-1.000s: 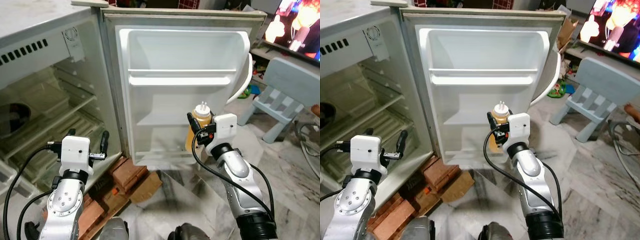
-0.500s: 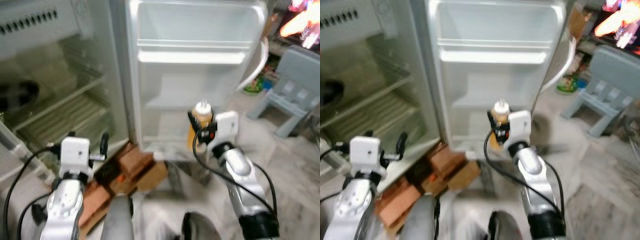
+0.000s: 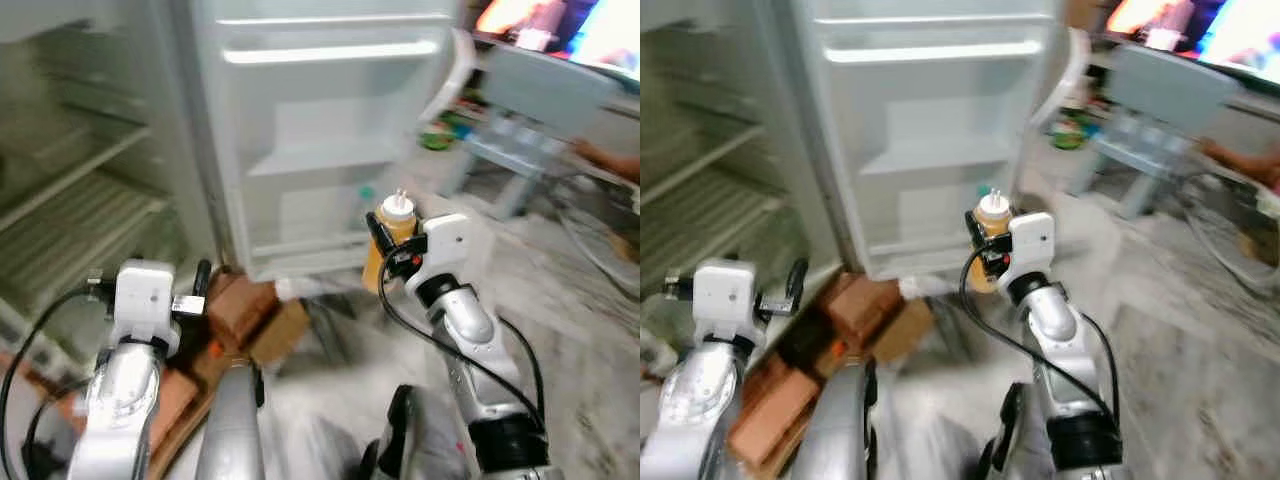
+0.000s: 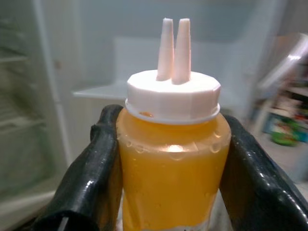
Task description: Restocking fridge
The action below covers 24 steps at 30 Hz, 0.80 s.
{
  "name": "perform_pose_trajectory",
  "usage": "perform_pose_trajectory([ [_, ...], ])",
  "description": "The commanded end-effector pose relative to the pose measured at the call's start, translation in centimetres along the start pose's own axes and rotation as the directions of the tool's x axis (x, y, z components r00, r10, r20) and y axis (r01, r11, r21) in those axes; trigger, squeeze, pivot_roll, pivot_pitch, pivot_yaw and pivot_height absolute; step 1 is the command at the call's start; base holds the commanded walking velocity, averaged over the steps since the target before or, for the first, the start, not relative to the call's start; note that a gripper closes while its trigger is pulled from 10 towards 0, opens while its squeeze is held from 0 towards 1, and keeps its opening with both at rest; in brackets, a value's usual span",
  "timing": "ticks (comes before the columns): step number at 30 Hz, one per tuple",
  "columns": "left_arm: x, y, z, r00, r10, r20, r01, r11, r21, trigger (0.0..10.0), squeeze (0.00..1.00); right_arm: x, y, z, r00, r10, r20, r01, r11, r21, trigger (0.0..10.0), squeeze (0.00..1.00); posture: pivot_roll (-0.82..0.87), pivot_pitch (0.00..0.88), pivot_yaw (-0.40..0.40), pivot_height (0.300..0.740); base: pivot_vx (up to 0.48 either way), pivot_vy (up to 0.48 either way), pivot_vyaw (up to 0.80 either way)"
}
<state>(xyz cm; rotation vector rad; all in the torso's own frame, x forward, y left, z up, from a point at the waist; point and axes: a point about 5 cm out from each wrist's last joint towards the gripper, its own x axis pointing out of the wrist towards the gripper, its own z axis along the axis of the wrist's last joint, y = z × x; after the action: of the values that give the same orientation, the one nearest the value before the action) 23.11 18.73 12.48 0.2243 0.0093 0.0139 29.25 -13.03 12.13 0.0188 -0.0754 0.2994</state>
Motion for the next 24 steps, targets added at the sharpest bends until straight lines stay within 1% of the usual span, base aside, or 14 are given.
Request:
perform_pose_trajectory([
  [1,-0.32,-0.17,-0.27,1.0,-0.006,-0.012,0.006,1.0,-0.009,10.0,0.0,0.31,-0.08,0.46,1.0,0.01,0.013,-0.01,1.0,-0.011,10.0,0.0,0.17,0.078,-0.065,0.61,0.33,0.0,0.0],
  [24,-0.02,-0.61,-0.24,1.0,-0.016,-0.01,0.016,1.0,-0.009,10.0,0.0,0.23,0.24,0.47,0.999,0.038,0.017,-0.037,0.999,-0.017,10.0,0.0,0.17,0.077,-0.061,0.61,0.359,0.0,0.0],
])
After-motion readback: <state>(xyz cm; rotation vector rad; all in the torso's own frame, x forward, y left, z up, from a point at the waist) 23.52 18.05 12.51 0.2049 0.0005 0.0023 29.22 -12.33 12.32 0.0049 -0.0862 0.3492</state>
